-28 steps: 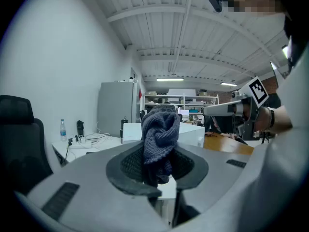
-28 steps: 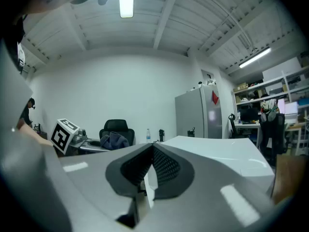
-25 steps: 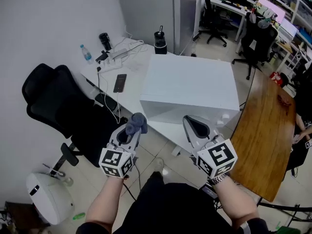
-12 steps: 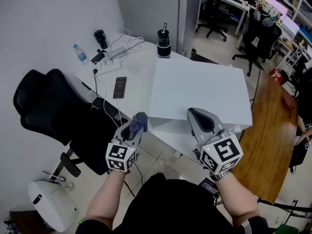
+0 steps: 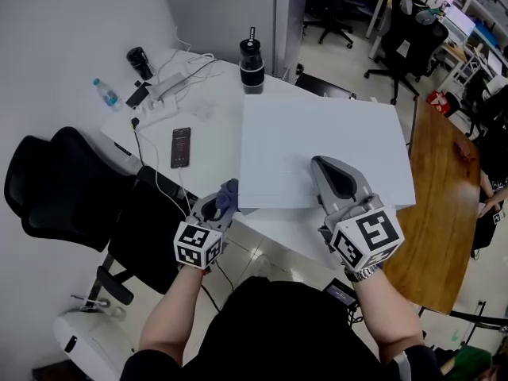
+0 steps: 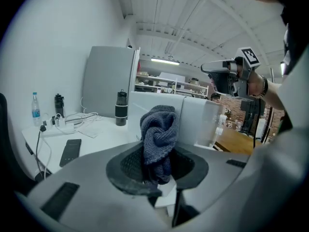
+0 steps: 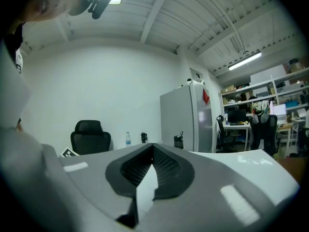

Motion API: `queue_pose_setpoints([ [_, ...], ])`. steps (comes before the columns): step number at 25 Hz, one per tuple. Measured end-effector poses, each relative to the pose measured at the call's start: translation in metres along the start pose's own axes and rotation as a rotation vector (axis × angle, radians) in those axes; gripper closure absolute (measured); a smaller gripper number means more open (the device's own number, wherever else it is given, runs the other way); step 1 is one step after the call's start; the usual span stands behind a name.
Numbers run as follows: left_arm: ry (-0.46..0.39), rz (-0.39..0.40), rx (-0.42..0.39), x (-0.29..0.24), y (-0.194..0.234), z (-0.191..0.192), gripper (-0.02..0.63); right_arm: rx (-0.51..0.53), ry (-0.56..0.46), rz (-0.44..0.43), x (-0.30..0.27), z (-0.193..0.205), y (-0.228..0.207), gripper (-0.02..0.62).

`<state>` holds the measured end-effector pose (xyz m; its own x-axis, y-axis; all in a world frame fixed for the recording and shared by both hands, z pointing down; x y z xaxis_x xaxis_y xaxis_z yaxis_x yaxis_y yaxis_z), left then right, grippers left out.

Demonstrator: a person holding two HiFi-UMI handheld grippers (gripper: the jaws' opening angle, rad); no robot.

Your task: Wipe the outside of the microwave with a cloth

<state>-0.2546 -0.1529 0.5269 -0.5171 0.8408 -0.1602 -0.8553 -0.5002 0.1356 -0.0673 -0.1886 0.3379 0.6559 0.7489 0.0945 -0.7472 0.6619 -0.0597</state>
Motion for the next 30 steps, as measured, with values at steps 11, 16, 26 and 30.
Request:
queue_pose_setpoints([
  [11, 0.036, 0.061, -0.008, -0.052, 0.035, 0.000, 0.505, 0.017, -0.020, 0.057, -0.033, 0.001, -0.023, 0.594],
  [16, 0.046, 0.070, -0.007, -0.076, 0.053, -0.003, 0.505, 0.020, -0.018, 0.076, -0.047, 0.003, -0.031, 0.595],
  [26, 0.056, 0.065, -0.011, -0.124, 0.085, -0.008, 0.505, 0.030, 0.007, 0.123, -0.054, 0.010, -0.049, 0.594],
  [30, 0.055, 0.049, -0.007, -0.141, 0.097, -0.011, 0.505, 0.033, 0.013, 0.144, -0.050, 0.013, -0.055, 0.595],
])
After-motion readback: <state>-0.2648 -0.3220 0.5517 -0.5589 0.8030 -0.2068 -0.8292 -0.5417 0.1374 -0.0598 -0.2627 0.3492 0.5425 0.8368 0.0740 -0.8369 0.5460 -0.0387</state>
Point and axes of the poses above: the fingertips, and each gripper's own axes: x backward along the fingers, y to its left, z out of its underside, the point moved 2 cm from there along x, backward along the fingers, and after that the axes turned 13 degrees about -y, right-handed, at the moved point
